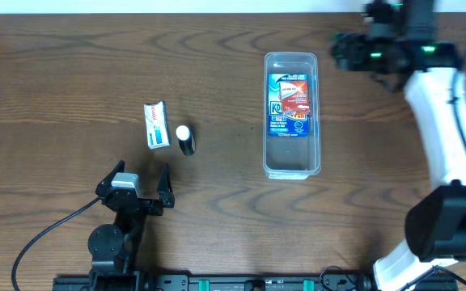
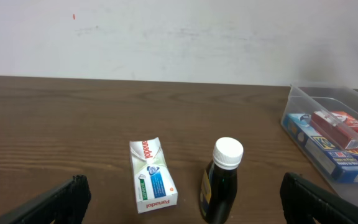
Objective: Pack container
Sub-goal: 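Carry the green tin into the container and open the right gripper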
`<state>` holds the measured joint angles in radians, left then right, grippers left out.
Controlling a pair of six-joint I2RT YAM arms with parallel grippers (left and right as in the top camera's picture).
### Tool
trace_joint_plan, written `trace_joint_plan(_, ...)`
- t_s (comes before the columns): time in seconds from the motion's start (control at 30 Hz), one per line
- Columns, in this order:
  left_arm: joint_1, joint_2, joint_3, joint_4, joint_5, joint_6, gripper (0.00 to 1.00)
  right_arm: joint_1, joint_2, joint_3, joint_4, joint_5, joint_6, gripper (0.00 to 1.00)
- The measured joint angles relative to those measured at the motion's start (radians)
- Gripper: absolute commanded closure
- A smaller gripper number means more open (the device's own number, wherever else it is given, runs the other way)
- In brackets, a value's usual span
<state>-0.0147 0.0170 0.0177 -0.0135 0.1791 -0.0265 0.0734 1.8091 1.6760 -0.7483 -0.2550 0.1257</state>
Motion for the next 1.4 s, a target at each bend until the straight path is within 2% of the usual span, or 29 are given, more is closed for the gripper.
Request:
trace_joint_plan(0.2,0.000,0.000,0.000,0.000,0.000,0.000,0.02,0.193,0.012,0.000,0.004,0.213,0.140,0.36)
trace_joint_plan(0.37,0.000,0.000,0.000,0.000,0.000,0.000,0.02,0.261,0.072,0.000,-0.007,0.330,0.223,0.33)
trace_joint_plan(0.67,0.000,0.000,0.000,0.000,0.000,0.000,0.02,0.278,0.196,0.000,-0.014,0.387,0.274,0.32)
trace_joint_plan(1.07,0.000,0.000,0.000,0.000,0.000,0.000,0.02,0.278,0.254,0.000,-0.011,0.397,0.264,0.27)
trace_joint_plan(1.4,0.000,0.000,0.000,0.000,0.000,0.000,0.02,0.278,0.277,0.000,0.043,0.393,0.240,0.27)
